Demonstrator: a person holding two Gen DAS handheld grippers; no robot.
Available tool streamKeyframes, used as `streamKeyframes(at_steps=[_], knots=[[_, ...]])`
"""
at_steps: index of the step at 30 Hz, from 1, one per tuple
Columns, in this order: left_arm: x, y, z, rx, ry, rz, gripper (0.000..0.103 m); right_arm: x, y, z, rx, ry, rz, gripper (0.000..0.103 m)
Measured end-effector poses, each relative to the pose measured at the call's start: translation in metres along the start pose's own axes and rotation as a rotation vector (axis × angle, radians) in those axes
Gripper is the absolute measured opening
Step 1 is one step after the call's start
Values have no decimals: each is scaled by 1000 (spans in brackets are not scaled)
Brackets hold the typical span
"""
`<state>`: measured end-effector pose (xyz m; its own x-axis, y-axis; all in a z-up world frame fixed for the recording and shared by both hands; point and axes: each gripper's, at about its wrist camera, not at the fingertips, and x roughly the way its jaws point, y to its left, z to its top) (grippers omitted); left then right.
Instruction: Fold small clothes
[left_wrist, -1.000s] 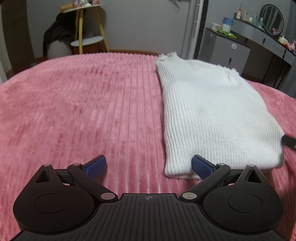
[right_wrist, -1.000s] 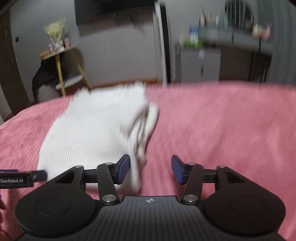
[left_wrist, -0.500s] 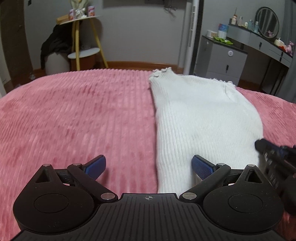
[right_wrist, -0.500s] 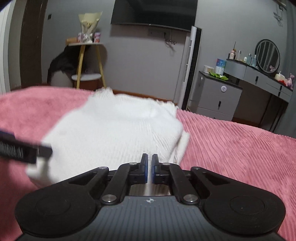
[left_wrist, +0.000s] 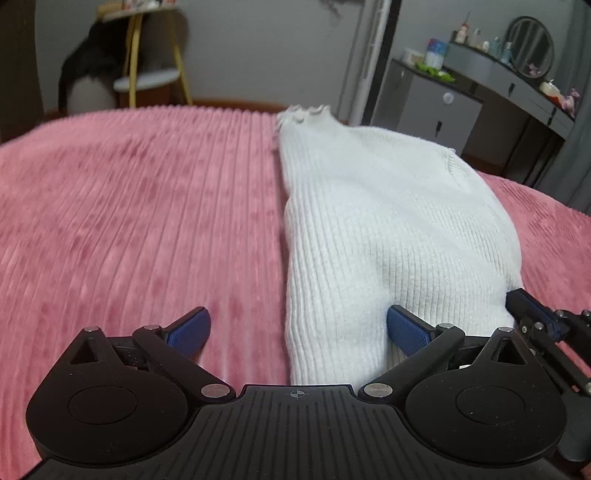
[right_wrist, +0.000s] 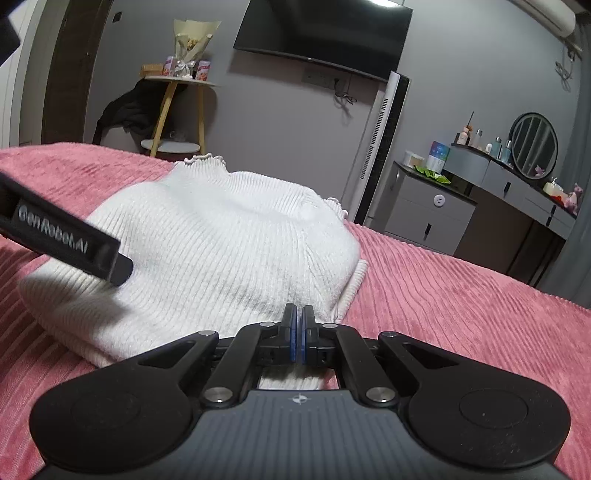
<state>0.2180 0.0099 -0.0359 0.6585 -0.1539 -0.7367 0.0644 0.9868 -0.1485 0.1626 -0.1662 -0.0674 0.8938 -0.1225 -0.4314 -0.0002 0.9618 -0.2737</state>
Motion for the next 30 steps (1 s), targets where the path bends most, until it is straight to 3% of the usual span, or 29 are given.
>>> streamKeyframes(at_steps=[2, 4, 8, 13, 15, 17, 19, 20, 21, 25, 26, 28, 30], knots=[[-15, 3, 3, -1, 14, 24, 103, -10, 1, 8, 8, 18, 11, 0], [-31, 5, -3, 14, -2, 44, 103, -27, -11, 16, 113, 30, 56, 3], [-51, 10, -29, 52, 5, 87, 103, -50, -41, 10, 373, 135, 112, 39], [-54, 10, -53, 24, 69, 111, 103, -44, -80, -25, 847, 277, 355, 40], [-55, 5, -55, 50, 68, 121, 103, -35, -90, -37, 1025, 296, 431, 40], [-55, -1, -54, 91, 62, 146, 103, -29, -93, -42, 1124, 289, 460, 40], [-55, -5, -55, 104, 60, 164, 103, -23, -91, -43, 1164, 285, 451, 33], [-55, -5, -54, 97, 64, 167, 103, -20, -90, -43, 1169, 284, 450, 10], [-56, -5, -52, 87, 65, 163, 103, -17, -90, -41, 1156, 277, 447, 8], [-63, -7, -50, 85, 43, 149, 103, -37, -82, -20, 915, 192, 326, 8], [-63, -8, -50, 89, 47, 163, 103, -35, -78, -19, 857, 207, 292, 9], [-62, -11, -50, 93, 72, 187, 103, -20, -71, -25, 776, 290, 216, 19], [-67, -11, -53, 91, 92, 182, 103, -22, -72, -31, 796, 286, 235, 26]])
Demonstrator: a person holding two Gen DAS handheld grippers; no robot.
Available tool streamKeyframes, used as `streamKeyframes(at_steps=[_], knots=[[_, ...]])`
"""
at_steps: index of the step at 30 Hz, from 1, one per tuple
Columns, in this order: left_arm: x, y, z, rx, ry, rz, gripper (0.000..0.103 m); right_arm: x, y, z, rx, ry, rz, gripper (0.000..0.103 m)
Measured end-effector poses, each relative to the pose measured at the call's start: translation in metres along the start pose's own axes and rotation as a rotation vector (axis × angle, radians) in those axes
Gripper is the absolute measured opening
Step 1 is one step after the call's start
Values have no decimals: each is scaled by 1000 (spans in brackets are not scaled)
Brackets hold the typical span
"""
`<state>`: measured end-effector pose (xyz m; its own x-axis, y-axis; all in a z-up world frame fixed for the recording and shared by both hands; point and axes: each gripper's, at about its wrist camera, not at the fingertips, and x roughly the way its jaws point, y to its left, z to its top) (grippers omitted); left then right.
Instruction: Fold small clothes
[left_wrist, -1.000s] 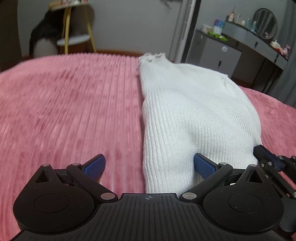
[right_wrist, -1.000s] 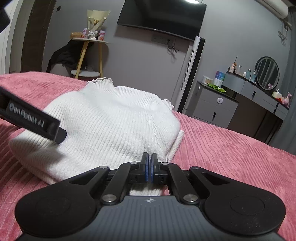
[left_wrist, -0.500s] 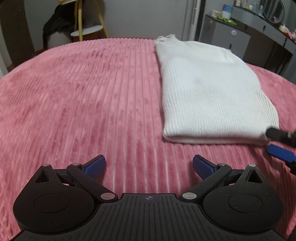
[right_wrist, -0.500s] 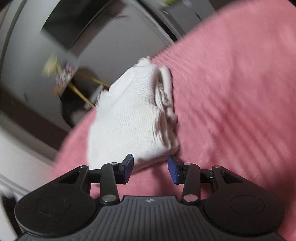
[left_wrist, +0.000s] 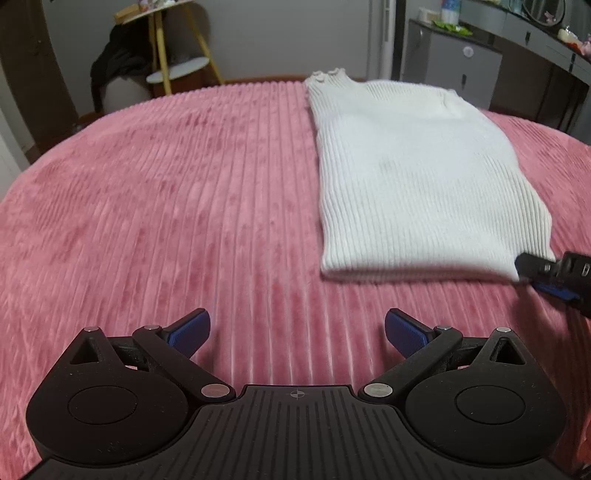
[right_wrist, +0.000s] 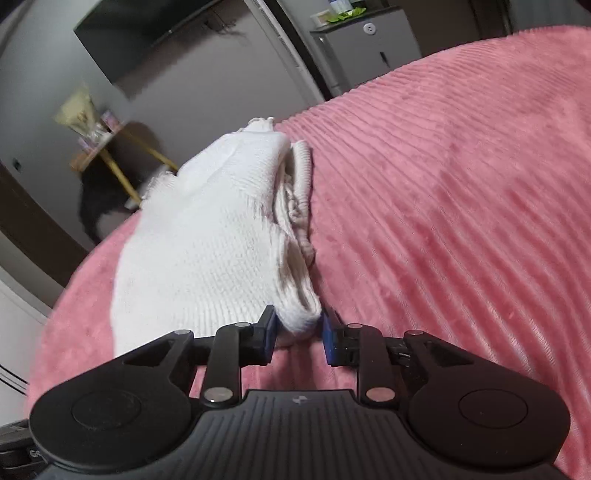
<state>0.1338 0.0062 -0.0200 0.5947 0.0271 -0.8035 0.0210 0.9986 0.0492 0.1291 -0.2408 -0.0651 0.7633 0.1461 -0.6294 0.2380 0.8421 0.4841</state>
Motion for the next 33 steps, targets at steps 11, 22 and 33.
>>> streamKeyframes(at_steps=[11, 22, 33], knots=[[-31, 3, -21, 24, 47, 83, 103, -60, 36, -21, -257, 25, -165, 99], [-71, 7, -10, 55, 22, 122, 103, -105, 77, -28, -410, 58, -176, 99], [-78, -2, 1, 88, -6, 96, 103, -118, 91, -16, -421, 38, -258, 99]])
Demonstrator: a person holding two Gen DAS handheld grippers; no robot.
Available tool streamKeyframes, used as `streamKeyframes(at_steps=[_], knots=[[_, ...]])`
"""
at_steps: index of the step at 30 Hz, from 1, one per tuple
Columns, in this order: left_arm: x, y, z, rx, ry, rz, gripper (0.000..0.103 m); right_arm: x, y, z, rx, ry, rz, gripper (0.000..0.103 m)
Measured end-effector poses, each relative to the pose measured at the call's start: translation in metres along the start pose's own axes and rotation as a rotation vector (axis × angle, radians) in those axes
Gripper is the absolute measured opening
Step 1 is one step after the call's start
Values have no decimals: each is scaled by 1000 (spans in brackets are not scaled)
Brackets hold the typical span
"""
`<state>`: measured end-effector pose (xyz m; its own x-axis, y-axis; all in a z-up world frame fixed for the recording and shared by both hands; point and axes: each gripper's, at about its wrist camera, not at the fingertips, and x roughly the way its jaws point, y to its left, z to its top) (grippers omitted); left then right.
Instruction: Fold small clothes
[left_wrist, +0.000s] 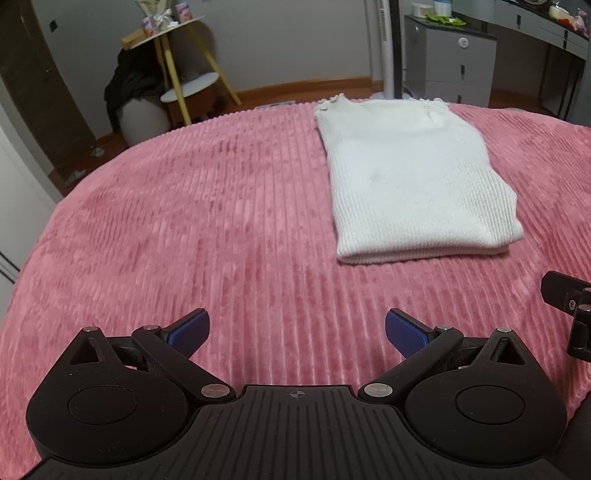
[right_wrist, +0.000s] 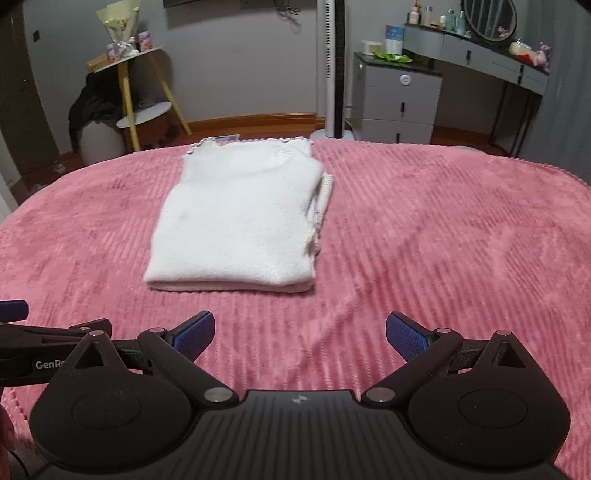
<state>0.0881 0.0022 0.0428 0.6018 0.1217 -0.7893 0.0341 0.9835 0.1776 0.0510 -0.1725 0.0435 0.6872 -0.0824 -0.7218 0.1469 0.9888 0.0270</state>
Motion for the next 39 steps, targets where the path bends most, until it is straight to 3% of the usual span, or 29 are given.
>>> streamKeyframes(at_steps=[17, 39], knots=[[14, -1, 10, 25, 19, -19, 103, 18, 1, 13, -3, 48, -26, 99], [7, 0, 11, 20, 10, -29, 103, 14, 3, 15, -21, 41, -36, 99]])
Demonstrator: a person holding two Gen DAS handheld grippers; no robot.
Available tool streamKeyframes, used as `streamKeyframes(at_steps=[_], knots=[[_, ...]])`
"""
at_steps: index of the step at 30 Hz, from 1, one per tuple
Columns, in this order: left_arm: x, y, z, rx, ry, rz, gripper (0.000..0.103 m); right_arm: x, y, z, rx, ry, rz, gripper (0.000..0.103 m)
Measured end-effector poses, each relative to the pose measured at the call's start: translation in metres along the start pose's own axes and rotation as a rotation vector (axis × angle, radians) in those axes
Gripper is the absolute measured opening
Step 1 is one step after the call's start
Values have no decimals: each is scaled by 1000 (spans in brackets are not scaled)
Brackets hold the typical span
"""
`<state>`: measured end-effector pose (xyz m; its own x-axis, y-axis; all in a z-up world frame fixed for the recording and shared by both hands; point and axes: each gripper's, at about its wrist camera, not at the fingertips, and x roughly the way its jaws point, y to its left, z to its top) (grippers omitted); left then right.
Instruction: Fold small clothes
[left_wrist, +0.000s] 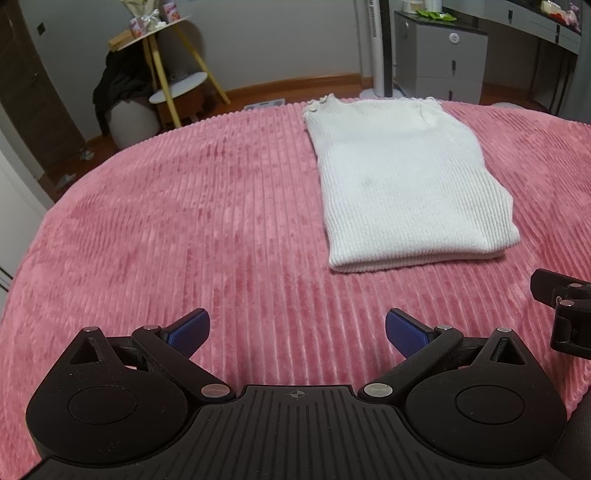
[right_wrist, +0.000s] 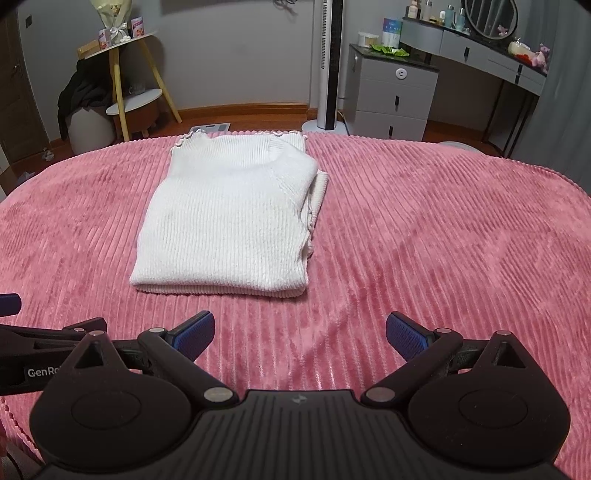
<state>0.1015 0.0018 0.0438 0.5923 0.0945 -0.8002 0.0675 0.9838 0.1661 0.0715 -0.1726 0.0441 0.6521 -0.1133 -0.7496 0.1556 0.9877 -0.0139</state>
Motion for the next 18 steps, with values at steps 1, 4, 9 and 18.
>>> streamKeyframes(at_steps=[1, 4, 9, 18], knots=[[0, 0, 0, -1, 0, 1, 103, 0, 0, 0, 0, 0, 1, 99], [-2, 2, 1, -2, -4, 5, 103, -1, 0, 0, 3, -1, 2, 99], [-4, 2, 0, 0, -7, 10, 103, -3, 0, 0, 1, -3, 6, 99], [-6, 1, -1, 3, -13, 8, 103, -6, -1, -1, 6, -11, 12, 99]])
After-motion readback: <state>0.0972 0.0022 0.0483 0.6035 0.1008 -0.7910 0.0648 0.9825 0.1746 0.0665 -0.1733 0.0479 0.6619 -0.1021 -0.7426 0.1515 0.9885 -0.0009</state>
